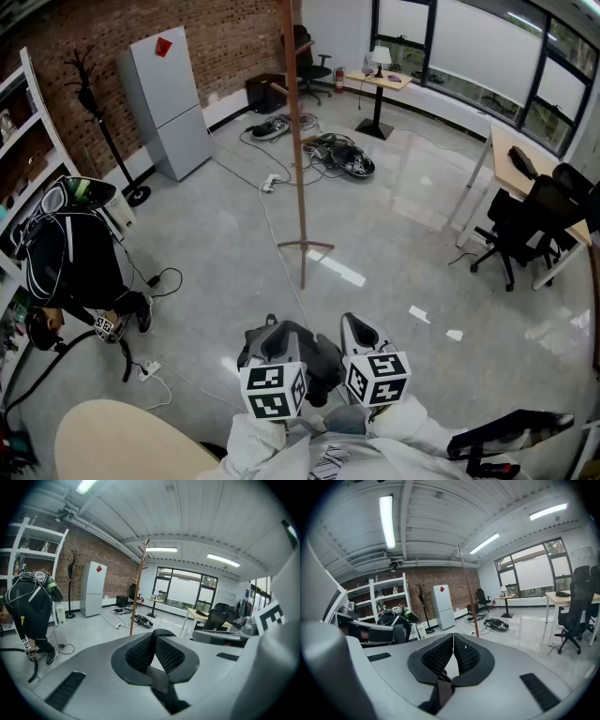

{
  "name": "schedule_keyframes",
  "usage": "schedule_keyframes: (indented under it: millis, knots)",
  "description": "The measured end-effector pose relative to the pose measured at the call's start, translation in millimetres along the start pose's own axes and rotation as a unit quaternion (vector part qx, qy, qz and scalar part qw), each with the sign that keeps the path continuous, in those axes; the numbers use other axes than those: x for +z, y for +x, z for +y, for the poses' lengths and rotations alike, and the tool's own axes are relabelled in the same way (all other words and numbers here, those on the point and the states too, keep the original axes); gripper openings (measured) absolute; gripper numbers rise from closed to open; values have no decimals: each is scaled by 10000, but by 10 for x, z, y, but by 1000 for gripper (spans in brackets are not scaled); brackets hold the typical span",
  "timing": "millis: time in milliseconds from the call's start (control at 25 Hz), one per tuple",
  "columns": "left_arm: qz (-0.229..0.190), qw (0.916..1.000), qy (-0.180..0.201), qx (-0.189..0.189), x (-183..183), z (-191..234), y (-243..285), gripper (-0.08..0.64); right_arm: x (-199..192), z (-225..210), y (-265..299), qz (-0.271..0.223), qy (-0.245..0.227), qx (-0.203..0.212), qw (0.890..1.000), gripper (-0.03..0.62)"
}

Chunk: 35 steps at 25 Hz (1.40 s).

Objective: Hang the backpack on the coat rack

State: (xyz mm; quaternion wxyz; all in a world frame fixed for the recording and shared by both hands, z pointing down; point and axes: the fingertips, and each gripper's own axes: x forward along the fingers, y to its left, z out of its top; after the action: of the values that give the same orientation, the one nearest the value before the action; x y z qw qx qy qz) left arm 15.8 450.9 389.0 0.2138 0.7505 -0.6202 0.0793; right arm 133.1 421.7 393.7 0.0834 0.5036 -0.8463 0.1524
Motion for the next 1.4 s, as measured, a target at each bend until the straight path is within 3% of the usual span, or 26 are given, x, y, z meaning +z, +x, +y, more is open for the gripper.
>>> schedule_keyframes:
  millis: [600,1400]
  knots:
    - [12,9999,-81,68,156,302,418,18,123,-77,484,-52,45,-27,10000,12]
    - [-46,9997,-75,232,730,534,1454,18,566,-520,1674,-42,121,152,9998,12]
